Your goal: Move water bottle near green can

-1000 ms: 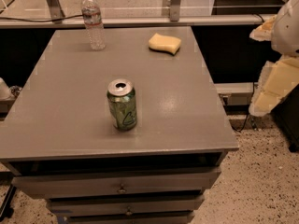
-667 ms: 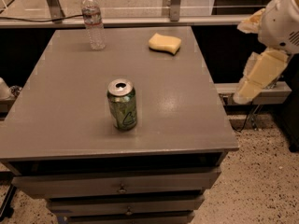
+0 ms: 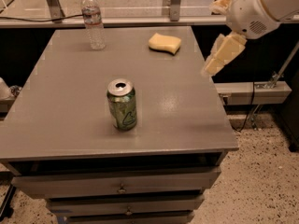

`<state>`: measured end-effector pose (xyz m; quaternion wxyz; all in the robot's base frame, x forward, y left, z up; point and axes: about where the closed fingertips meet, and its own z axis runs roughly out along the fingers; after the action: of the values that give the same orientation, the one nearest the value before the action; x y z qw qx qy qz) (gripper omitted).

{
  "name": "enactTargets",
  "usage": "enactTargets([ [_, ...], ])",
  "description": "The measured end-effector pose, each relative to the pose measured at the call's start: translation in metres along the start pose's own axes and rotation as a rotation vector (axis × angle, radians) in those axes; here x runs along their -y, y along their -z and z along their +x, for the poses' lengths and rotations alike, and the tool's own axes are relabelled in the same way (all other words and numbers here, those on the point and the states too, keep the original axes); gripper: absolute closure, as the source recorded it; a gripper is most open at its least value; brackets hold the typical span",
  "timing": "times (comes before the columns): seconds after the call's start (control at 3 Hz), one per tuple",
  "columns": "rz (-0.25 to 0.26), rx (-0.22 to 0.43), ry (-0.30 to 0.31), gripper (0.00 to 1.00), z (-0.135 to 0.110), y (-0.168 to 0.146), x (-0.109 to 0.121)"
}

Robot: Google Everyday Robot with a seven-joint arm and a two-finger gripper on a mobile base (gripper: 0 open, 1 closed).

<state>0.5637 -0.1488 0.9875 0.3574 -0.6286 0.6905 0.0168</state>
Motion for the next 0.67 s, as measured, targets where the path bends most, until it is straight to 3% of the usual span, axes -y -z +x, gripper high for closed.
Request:
enactTargets([
  [0.33,0.023,0.159,0.006,0.00,-0.0314,-0.0420,0.0305],
  [0.67,0.023,0.159,0.006,0.00,-0.0314,-0.0420,0.0305],
])
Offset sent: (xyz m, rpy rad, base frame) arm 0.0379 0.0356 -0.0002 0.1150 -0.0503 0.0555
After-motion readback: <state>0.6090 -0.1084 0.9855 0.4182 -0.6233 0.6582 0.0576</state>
